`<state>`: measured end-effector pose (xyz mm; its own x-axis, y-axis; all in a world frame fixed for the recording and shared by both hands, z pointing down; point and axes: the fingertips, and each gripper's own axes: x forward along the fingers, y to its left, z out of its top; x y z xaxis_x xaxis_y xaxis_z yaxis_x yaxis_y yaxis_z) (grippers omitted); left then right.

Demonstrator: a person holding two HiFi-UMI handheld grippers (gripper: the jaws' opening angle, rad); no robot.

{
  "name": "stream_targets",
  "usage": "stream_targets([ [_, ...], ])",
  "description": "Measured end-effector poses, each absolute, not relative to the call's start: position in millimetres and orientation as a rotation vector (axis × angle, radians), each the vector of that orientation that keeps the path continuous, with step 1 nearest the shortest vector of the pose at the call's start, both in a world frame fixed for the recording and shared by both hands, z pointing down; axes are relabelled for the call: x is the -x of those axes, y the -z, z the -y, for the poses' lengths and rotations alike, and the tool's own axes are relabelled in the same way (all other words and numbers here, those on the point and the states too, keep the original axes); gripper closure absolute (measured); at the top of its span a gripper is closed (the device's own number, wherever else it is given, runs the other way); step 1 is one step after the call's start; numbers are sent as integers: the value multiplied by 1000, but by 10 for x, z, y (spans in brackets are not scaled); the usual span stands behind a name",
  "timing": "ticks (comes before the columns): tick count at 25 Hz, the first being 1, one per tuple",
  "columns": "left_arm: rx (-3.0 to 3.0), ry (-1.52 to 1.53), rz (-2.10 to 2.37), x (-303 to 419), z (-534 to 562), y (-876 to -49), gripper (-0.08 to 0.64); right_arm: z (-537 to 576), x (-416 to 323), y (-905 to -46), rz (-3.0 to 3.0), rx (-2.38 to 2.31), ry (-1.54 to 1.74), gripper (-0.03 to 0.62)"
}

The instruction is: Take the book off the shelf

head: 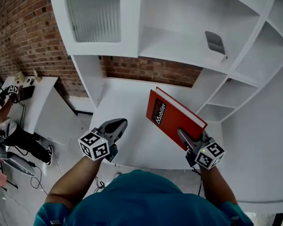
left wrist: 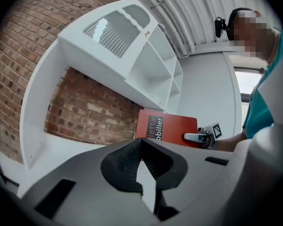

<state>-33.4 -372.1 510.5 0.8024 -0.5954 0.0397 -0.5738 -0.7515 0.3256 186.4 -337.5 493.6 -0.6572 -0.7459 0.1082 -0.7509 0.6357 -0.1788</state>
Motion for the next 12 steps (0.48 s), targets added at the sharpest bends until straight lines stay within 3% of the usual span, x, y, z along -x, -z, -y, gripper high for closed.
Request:
stream_targets([
  [12,-2414,-10,957,525,3582,-6132,545,3425,-1989,-5870,2573,-1363,-481,417],
])
